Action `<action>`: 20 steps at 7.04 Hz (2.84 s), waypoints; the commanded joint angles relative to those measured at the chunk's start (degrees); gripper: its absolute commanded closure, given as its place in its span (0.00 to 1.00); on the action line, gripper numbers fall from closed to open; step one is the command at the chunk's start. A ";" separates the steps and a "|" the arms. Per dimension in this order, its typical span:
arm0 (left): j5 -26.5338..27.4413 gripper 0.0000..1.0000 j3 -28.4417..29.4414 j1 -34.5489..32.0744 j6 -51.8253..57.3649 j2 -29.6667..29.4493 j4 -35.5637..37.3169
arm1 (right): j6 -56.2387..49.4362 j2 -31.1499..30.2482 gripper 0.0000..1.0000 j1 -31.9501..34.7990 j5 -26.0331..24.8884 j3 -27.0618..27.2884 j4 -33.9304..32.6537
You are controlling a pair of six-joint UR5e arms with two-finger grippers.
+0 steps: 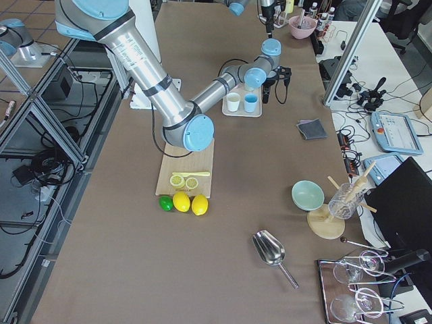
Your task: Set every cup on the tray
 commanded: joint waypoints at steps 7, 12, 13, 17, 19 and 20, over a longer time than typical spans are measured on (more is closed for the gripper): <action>-12.01 0.02 -0.01 -20.12 28.53 18.75 -4.51 | -31.84 -29.17 0.00 22.84 5.98 8.46 -0.48; -12.75 0.02 1.21 -30.00 42.11 22.79 8.45 | -70.91 -41.50 0.00 41.56 10.38 8.63 -13.38; -12.67 0.02 1.66 -29.92 39.84 23.33 8.27 | -70.93 -41.33 0.00 42.90 10.20 8.81 -15.40; -12.66 0.02 0.95 -29.74 35.42 25.18 6.25 | -70.31 -40.10 0.00 42.91 9.67 8.90 -16.30; -12.66 0.02 1.22 -29.74 35.34 25.18 6.25 | -70.31 -39.93 0.00 42.91 9.67 8.90 -16.30; -12.66 0.02 1.40 -29.74 35.33 25.18 6.25 | -70.31 -39.75 0.00 42.91 9.67 8.90 -16.30</action>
